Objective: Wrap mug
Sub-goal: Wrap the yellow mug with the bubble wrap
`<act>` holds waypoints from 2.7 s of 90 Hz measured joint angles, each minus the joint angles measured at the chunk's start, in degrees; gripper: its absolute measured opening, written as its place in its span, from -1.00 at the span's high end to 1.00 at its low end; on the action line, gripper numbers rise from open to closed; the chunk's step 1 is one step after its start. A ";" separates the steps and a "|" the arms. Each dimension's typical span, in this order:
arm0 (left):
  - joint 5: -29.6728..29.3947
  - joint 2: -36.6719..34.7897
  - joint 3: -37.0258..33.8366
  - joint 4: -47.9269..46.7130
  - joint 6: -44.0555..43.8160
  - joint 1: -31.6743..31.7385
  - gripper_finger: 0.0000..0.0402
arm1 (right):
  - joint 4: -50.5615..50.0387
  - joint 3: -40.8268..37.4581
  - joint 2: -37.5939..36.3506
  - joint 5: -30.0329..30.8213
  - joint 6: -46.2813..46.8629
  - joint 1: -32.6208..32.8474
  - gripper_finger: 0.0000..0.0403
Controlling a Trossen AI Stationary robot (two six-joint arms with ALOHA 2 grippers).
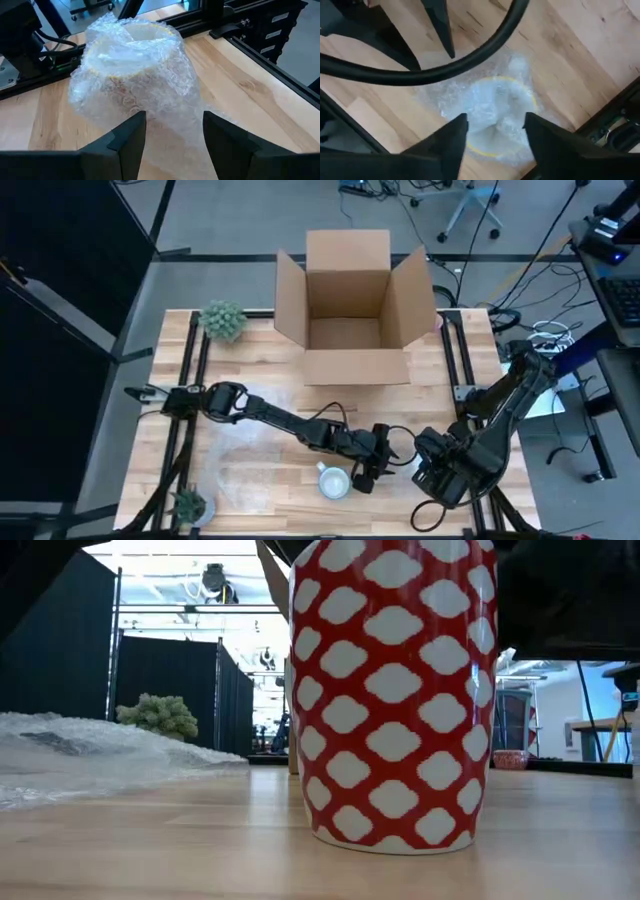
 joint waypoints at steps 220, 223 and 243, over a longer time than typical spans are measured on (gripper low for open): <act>0.00 0.02 -0.02 -0.44 0.04 0.07 0.11 | 33.07 -29.48 -2.45 -1.65 8.79 0.45 1.00; 0.00 0.00 -0.02 -0.59 0.04 0.07 0.11 | 32.59 -28.96 -2.86 -2.42 8.65 0.33 1.00; 0.00 -0.02 -0.02 -0.68 0.04 0.04 0.11 | 26.84 -21.80 -7.01 -6.47 3.57 0.57 1.00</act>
